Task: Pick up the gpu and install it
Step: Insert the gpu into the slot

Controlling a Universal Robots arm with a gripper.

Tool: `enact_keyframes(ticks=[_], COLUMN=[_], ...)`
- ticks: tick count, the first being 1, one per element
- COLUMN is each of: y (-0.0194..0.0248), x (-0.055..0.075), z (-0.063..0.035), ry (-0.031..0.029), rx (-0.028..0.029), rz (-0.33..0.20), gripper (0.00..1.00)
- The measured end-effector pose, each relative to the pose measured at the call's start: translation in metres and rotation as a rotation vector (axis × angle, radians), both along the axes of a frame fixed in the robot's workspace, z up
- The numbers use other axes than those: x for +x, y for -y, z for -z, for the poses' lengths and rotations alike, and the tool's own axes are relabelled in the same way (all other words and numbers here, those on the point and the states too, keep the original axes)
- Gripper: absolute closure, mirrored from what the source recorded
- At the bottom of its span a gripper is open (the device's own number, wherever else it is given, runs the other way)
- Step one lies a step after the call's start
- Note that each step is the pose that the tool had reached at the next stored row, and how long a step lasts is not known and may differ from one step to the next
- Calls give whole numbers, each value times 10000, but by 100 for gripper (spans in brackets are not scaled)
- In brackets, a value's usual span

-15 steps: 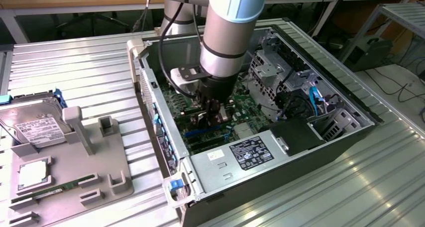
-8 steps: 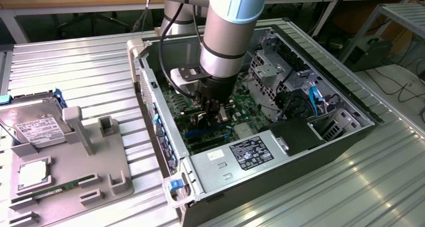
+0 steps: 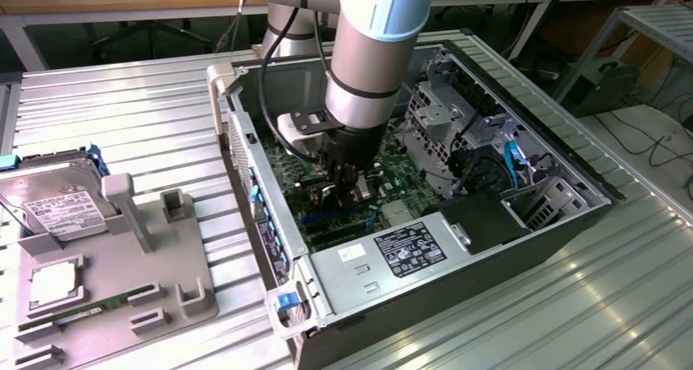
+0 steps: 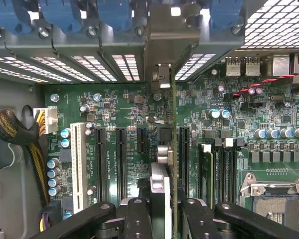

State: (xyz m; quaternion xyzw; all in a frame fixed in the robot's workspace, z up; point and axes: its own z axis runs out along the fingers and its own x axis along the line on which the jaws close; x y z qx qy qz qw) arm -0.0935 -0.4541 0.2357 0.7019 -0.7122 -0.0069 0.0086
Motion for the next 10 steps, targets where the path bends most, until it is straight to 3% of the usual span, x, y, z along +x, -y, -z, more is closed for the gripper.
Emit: enact_keyframes(ticks=[10], y=[0], x=[-3], z=[36], ry=[-10], rx=[2], rz=[1], gripper=[71])
